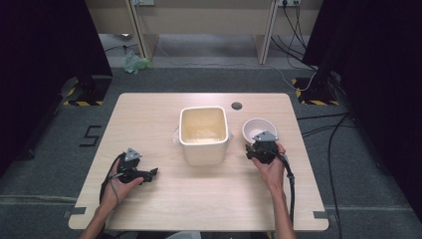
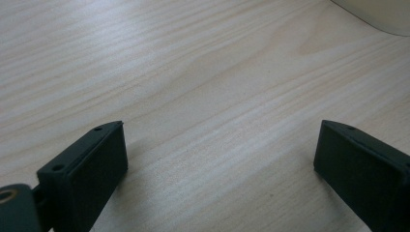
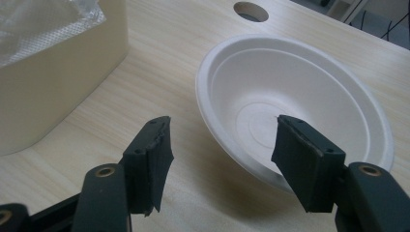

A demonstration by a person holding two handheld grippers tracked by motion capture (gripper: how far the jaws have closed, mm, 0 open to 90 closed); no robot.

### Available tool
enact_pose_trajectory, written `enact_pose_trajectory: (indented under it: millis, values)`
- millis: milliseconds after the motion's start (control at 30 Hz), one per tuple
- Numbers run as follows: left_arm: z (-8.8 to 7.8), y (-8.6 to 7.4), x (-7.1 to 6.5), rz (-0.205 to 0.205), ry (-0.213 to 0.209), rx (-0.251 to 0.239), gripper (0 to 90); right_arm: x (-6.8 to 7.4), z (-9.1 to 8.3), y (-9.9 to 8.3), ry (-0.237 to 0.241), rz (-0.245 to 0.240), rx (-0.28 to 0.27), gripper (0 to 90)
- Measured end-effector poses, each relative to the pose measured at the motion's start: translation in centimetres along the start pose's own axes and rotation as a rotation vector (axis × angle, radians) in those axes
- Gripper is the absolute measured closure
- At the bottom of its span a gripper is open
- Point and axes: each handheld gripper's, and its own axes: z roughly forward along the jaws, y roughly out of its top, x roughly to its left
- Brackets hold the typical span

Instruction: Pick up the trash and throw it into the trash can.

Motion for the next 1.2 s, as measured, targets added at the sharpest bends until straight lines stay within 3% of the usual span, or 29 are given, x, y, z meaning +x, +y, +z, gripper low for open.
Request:
enact_pose_trajectory:
  millis: [167, 333, 367, 433, 667, 700, 767, 1033, 1100, 1200]
  values:
    - [0.0, 0.0, 0.0, 0.0, 0.0, 0.0, 4.0, 0.1, 0.7, -0.2, 0.001, -0.031, 0.01, 40.8]
    - [0.0, 0.0, 0.0, 0.0, 0.0, 0.0, 4.0, 0.0, 1.3, -0.4, -0.007, -0.033, 0.018, 45.8]
    - [0.0, 0.0, 0.0, 0.0, 0.0, 0.0, 4.0, -0.1, 1.6, -0.6, -0.017, -0.05, 0.024, 52.2]
    - [0.0, 0.0, 0.0, 0.001, -0.001, 0.001, 4.0, -0.1, 1.6, -0.6, -0.02, -0.053, 0.026, 55.3]
    - [0.0, 0.0, 0.0, 0.0, 0.0, 0.0, 4.0, -0.1, 1.1, -0.6, -0.049, -0.132, 0.006, 77.5]
    - [0.0, 0.0, 0.0, 0.0, 0.0, 0.0, 4.0, -0.1, 0.9, -0.6, -0.056, -0.161, -0.001, 80.1]
    - [0.0, 0.0, 0.0, 0.0, 0.0, 0.0, 4.0, 0.0, 0.0, -0.4, -0.058, -0.165, -0.016, 82.9]
    - [0.0, 0.0, 0.0, 0.0, 0.0, 0.0, 3.9, 0.3, -3.1, 0.2, -0.019, -0.125, -0.053, 84.6]
    - [0.0, 0.0, 0.0, 0.0, 0.0, 0.001, 4.0, 0.7, -4.4, 0.4, -0.011, -0.131, -0.062, 84.7]
    - [0.0, 0.0, 0.0, 0.001, -0.002, 0.004, 3.9, 0.9, -5.0, 0.5, -0.019, -0.141, -0.063, 84.8]
